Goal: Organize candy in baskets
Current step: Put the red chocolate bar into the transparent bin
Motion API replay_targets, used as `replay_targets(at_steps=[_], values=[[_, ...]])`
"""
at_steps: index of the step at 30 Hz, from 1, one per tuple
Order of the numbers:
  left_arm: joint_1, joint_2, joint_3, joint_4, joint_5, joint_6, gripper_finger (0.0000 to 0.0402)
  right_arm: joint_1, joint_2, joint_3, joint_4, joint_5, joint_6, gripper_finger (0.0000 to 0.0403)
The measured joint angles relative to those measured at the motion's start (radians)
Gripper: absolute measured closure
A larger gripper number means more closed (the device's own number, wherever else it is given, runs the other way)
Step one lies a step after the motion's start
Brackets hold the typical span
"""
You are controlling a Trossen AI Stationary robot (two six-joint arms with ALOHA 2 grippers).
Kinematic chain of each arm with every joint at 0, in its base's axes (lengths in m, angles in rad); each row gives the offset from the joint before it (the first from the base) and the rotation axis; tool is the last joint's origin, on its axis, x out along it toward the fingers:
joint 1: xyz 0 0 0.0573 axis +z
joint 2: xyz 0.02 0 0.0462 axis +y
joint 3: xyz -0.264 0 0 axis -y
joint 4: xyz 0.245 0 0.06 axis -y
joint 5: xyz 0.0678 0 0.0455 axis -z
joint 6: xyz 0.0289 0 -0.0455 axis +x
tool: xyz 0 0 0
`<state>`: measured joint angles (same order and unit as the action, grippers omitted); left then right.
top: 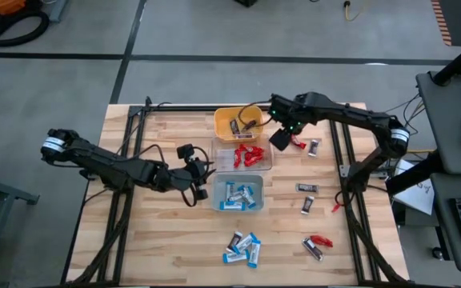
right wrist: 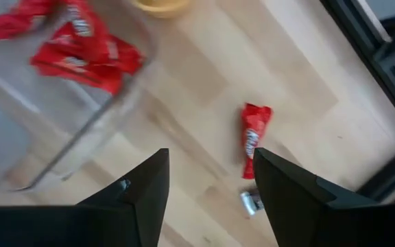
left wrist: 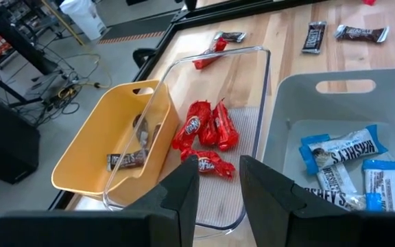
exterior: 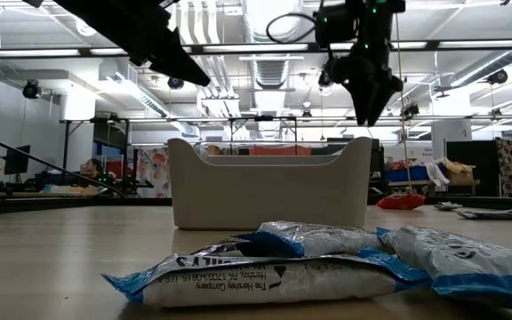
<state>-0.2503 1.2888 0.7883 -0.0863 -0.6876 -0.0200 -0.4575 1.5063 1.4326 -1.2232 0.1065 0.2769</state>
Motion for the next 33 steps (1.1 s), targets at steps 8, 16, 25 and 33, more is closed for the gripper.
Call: replay_targets(at_steps=[8,16,25,33], values=[[-0.004,0.0,0.0,-0.033,0.0,-0.021,0.0311,-0.122,0.0,-0.108,0.003,-0.002,-0.028,0.0197],[-0.004,0.0,0.0,-0.036,0.0,-0.024,0.0311,-0.153,0.0,-0.24,0.071,-0.01,-0.033,0.0197],[-0.004,0.0,0.0,-0.034,0.0,-0.024,0.0311,-0.152,0.001,-0.379,0.246,-0.036,-0.025,0.0197],[-0.004,0.0,0.0,-0.034,0.0,-0.039,0.0311,-0.184,0.002,-0.498,0.394,-0.026,0.013,0.0197]])
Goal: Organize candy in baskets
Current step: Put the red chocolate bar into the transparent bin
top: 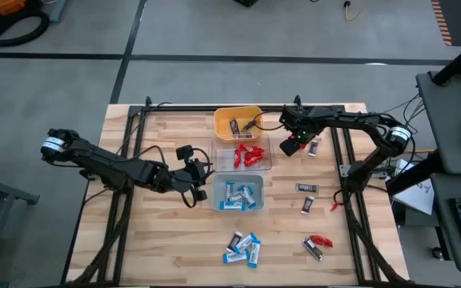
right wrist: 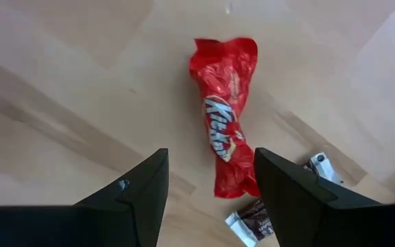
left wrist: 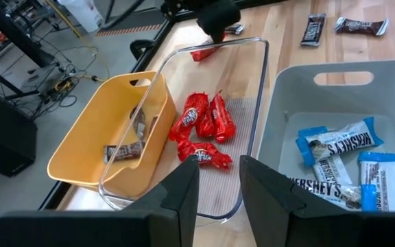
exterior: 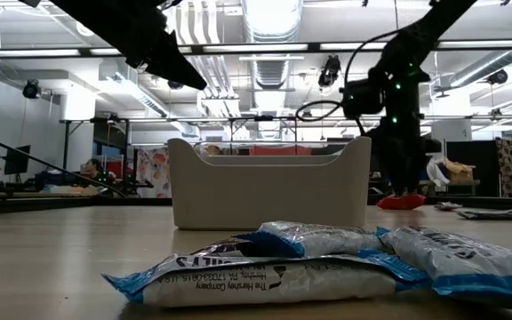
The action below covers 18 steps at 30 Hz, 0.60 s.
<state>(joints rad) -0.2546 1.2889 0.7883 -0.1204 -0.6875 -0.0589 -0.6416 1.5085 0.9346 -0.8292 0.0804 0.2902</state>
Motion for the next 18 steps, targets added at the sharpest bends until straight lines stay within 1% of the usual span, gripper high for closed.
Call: replay_targets(at_steps=[5,8,11,18], values=[[0.0,0.0,0.0,0.0,0.0,-0.006,0.0311,-0.017,0.0,-0.053,0.058,0.002,0.0,0.0201],[0.0,0.0,0.0,0.0,0.0,-0.006,0.0311,-0.019,0.0,-0.076,0.083,0.001,0.0,0.0217],[0.0,0.0,0.0,0.0,0.0,-0.006,0.0311,-0.019,0.0,-0.084,0.087,0.001,0.002,0.0246],[0.0,0.0,0.0,0.004,0.0,-0.006,0.0311,-0.018,0.0,-0.088,0.092,0.001,0.013,0.0337]])
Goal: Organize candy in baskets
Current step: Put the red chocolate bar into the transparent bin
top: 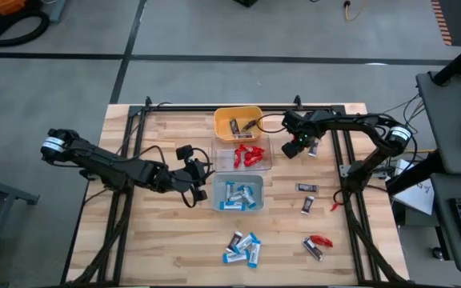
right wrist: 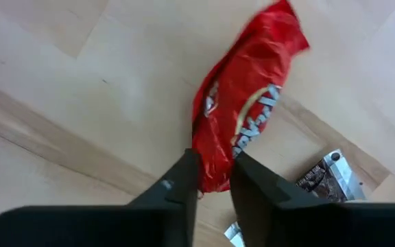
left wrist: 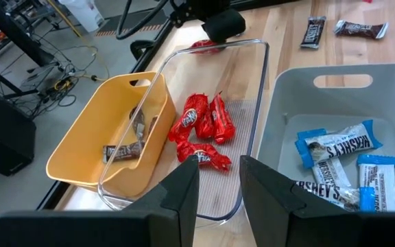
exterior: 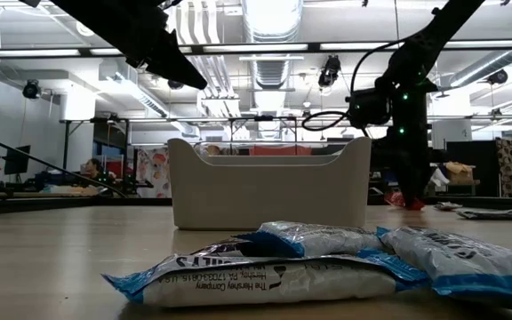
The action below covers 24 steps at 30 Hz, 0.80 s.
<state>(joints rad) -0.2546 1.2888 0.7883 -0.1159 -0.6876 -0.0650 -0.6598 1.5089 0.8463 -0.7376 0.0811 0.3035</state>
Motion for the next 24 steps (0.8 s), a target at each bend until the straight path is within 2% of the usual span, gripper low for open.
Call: replay_targets(at_steps=[3,6,13,24], values=[[0.0,0.0,0.0,0.0,0.0,-0.005,0.0311,0.0,0.0,0.0,0.012,0.0,-0.001,0.037],[-0.001,0.0,0.0,0.0,0.0,-0.011,0.0311,0.0,0.0,0.001,0.013,0.0,-0.007,0.0386],[-0.003,0.0,0.0,0.0,0.0,-0.034,0.0311,0.0,-0.039,0.051,0.01,0.0,-0.035,0.0382],[-0.036,0.0,0.0,0.0,0.0,-0.055,0.0311,0.01,-0.245,0.186,0.06,0.0,-0.094,0.0381]])
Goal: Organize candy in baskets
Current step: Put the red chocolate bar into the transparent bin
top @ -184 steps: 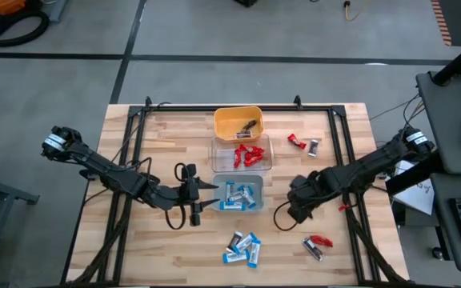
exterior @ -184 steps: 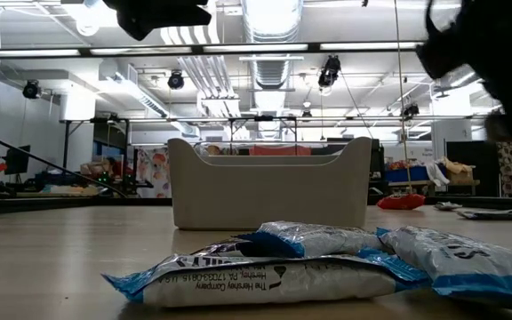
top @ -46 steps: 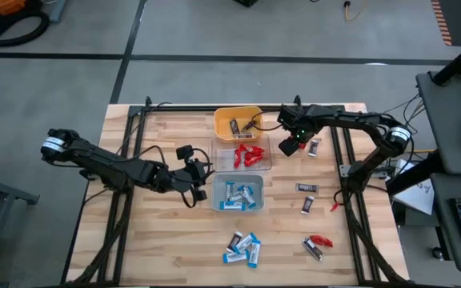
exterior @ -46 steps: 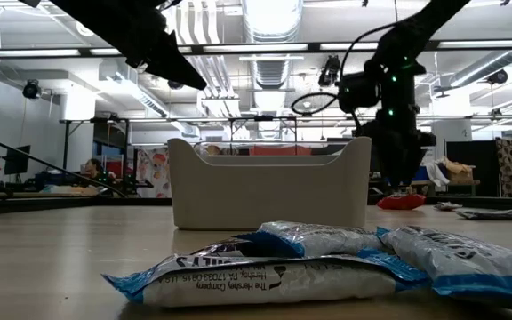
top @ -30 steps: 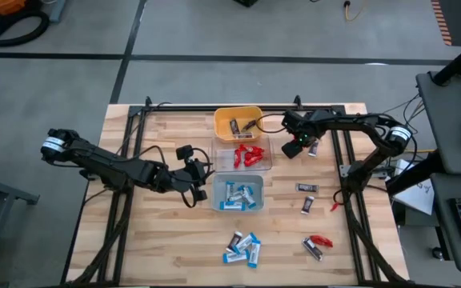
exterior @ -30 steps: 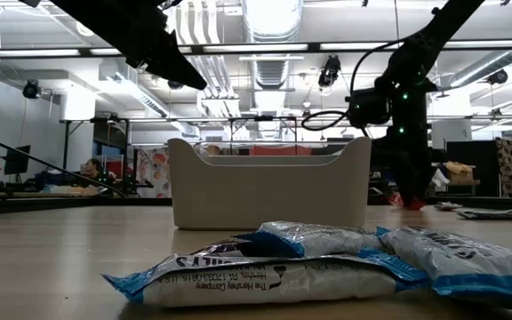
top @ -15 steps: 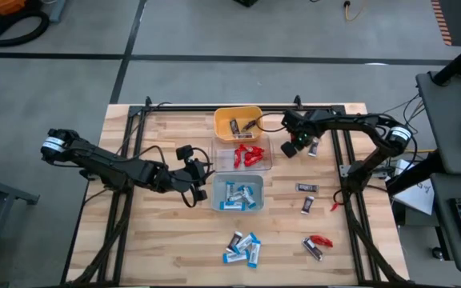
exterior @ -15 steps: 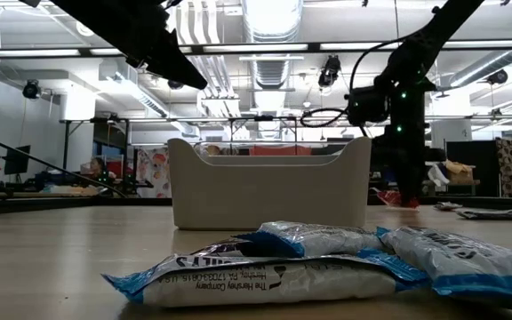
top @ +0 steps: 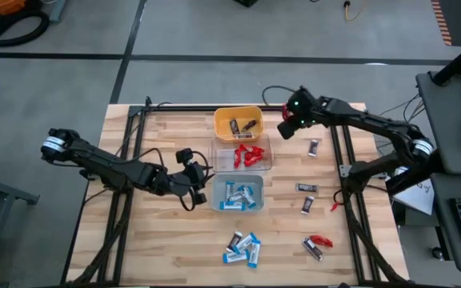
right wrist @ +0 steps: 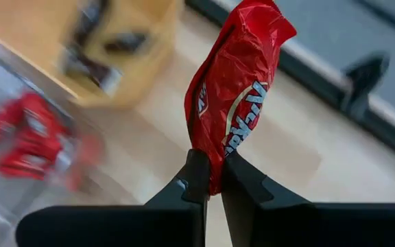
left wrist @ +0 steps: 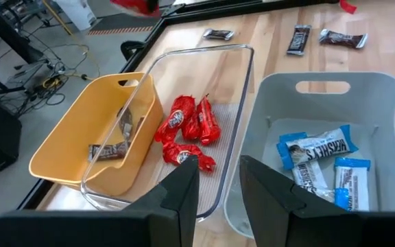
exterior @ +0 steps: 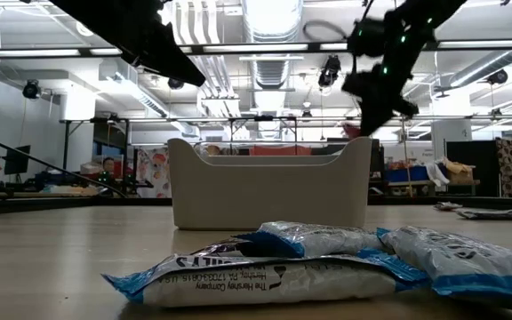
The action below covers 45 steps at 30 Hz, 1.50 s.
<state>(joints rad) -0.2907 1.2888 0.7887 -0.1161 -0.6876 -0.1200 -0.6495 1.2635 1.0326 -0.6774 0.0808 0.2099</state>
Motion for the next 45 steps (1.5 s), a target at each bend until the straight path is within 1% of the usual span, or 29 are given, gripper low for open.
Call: replay_targets(at_steps=[6,10,13,17,19,21,25,29,35,41,45], values=[[-0.001,0.0,0.0,0.0,0.0,0.002,0.0311,0.06,-0.117,-0.054,0.189,-0.011,-0.076,0.0381],[-0.001,0.0,0.0,0.001,0.0,0.003,0.0311,0.128,-0.154,-0.134,0.396,-0.018,-0.128,0.0381],[-0.001,0.0,0.0,0.003,0.0,0.003,0.0311,0.178,-0.154,-0.211,0.599,-0.062,-0.17,0.0381],[-0.001,0.0,0.0,0.003,0.0,0.003,0.0311,0.227,-0.122,-0.297,0.873,-0.141,-0.18,0.0381],[-0.001,0.0,0.0,0.003,-0.001,0.003,0.0311,0.247,-0.095,-0.324,0.979,-0.165,-0.18,0.0381],[-0.001,0.0,0.0,0.004,-0.004,0.003,0.0311,0.266,-0.065,-0.335,1.05,-0.168,-0.18,0.0381],[-0.001,0.0,0.004,0.003,-0.007,0.003,0.0311,0.292,0.014,-0.329,1.125,-0.169,-0.166,0.0381],[-0.001,0.0,0.02,0.002,-0.01,0.008,0.0311,0.321,0.099,-0.3,1.155,-0.169,-0.173,0.0381],[-0.003,-0.002,0.034,-0.011,-0.01,0.011,0.0311,0.356,0.188,-0.251,1.155,-0.17,-0.182,0.0381],[-0.003,-0.006,0.034,-0.014,-0.011,0.011,0.0311,0.367,0.251,-0.222,1.155,-0.168,-0.165,0.038],[-0.003,-0.008,0.034,-0.013,-0.011,0.011,0.0311,0.366,0.289,-0.203,1.155,-0.167,-0.139,0.037]])
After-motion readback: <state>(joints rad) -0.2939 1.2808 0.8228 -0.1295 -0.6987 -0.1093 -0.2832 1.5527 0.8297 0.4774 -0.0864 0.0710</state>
